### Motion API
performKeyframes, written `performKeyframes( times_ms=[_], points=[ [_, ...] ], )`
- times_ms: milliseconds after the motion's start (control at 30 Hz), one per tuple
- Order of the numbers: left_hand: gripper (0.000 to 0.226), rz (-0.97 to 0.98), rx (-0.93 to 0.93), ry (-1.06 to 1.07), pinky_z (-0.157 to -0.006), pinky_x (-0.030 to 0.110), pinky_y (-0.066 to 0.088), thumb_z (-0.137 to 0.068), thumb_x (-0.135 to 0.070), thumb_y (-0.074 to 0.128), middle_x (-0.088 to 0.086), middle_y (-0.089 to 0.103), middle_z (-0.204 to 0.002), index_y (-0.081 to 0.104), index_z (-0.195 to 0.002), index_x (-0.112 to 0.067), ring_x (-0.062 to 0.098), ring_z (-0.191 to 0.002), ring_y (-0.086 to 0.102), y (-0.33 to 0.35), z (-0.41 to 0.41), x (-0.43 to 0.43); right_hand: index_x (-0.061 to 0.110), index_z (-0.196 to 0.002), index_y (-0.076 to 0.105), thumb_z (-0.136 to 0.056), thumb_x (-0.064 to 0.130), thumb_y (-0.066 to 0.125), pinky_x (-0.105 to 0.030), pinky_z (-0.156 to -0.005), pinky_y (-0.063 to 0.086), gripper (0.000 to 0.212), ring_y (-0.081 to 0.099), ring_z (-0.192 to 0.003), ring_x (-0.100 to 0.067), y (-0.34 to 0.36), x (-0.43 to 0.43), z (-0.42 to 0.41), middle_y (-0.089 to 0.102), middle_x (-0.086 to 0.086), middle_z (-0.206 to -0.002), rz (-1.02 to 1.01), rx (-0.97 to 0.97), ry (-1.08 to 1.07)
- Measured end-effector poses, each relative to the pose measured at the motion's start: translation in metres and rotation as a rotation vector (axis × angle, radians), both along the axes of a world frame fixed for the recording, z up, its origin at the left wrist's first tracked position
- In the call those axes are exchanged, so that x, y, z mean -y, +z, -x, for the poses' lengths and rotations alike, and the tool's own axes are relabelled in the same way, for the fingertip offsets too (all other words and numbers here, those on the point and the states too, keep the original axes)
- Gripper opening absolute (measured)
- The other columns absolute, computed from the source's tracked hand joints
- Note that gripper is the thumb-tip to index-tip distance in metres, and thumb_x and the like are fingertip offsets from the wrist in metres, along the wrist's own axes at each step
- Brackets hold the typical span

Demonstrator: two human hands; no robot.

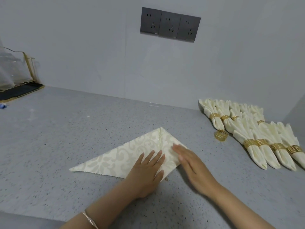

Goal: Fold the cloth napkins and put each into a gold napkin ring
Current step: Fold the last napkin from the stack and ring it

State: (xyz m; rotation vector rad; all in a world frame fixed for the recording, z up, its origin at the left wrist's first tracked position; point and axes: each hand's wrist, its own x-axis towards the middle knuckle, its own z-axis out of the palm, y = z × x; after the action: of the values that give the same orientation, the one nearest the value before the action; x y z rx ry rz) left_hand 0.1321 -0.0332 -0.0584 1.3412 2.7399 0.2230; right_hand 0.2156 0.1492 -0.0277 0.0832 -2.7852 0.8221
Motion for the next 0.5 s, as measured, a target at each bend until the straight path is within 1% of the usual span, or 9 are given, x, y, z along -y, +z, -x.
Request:
performKeyframes(
  times_ms=[67, 100, 167, 233, 333, 433, 500],
  points=[
    [0.056, 0.013, 0.020, -0.002, -0.119, 0.036, -0.012, -0.103, -0.043, 0.009, -0.009, -0.017, -0.158, -0.011, -0.152, -0.023, 0.010, -0.145, -0.019, 0.002, -0.001, -0.001, 0.042, -0.146, 0.018, -0.095, 0.059, 0.010, -0.012, -0.113, -0.007, 0.054, -0.001, -0.138, 0.016, -0.005, 0.004, -0.022, 0.008, 0.032, -0.150, -0.129, 0.123, 0.109],
    [0.057, 0.020, 0.023, -0.002, -0.119, 0.035, -0.012, -0.103, -0.042, 0.010, -0.009, -0.018, -0.158, -0.012, -0.152, -0.023, 0.009, -0.145, -0.019, 0.003, -0.001, -0.001, 0.040, -0.147, 0.013, -0.096, 0.057, 0.011, -0.012, -0.112, -0.011, 0.054, -0.006, -0.137, 0.017, -0.007, 0.006, -0.028, 0.003, 0.033, -0.150, -0.180, 0.181, 0.148],
    [0.058, 0.034, 0.024, 0.001, -0.119, 0.035, -0.012, -0.103, -0.043, 0.010, -0.008, -0.018, -0.158, -0.012, -0.152, -0.021, 0.009, -0.144, -0.019, 0.004, -0.001, -0.001, 0.037, -0.149, 0.008, -0.098, 0.052, 0.014, -0.014, -0.112, -0.015, 0.053, -0.012, -0.136, 0.017, -0.008, 0.006, -0.035, -0.004, 0.033, -0.150, -0.237, 0.277, 0.186],
    [0.059, 0.054, 0.022, 0.005, -0.119, 0.035, -0.012, -0.103, -0.042, 0.011, -0.007, -0.018, -0.158, -0.012, -0.152, -0.020, 0.010, -0.145, -0.019, 0.004, -0.002, -0.002, 0.037, -0.149, 0.004, -0.098, 0.052, 0.013, -0.016, -0.113, -0.015, 0.055, -0.014, -0.135, 0.018, -0.009, -0.001, -0.033, -0.007, 0.033, -0.149, -0.263, 0.315, 0.183],
    [0.058, 0.080, 0.026, 0.008, -0.119, 0.037, -0.012, -0.103, -0.042, 0.010, -0.006, -0.019, -0.158, -0.013, -0.151, -0.019, 0.011, -0.145, -0.019, 0.005, -0.002, -0.002, 0.036, -0.149, -0.001, -0.096, 0.054, 0.011, -0.017, -0.114, -0.015, 0.057, -0.017, -0.133, 0.019, -0.012, -0.021, -0.023, -0.012, 0.032, -0.147, -0.296, 0.317, 0.114],
    [0.058, 0.088, 0.040, 0.006, -0.119, 0.037, -0.011, -0.103, -0.042, 0.009, -0.007, -0.020, -0.158, -0.014, -0.151, -0.019, 0.011, -0.144, -0.020, 0.007, -0.002, -0.002, 0.033, -0.149, -0.003, -0.097, 0.050, 0.013, -0.007, -0.106, -0.018, 0.057, -0.016, -0.134, 0.018, -0.013, -0.042, -0.010, -0.008, 0.025, -0.153, -0.308, 0.328, 0.023],
    [0.058, 0.086, 0.043, 0.009, -0.119, 0.037, -0.011, -0.103, -0.042, 0.009, -0.008, -0.020, -0.158, -0.013, -0.151, -0.020, 0.010, -0.144, -0.020, 0.007, -0.002, -0.002, 0.032, -0.150, -0.001, -0.097, 0.050, 0.013, -0.005, -0.103, -0.018, 0.057, -0.013, -0.136, 0.014, -0.014, -0.049, -0.003, -0.004, 0.021, -0.155, -0.286, 0.330, -0.026]
  ],
)
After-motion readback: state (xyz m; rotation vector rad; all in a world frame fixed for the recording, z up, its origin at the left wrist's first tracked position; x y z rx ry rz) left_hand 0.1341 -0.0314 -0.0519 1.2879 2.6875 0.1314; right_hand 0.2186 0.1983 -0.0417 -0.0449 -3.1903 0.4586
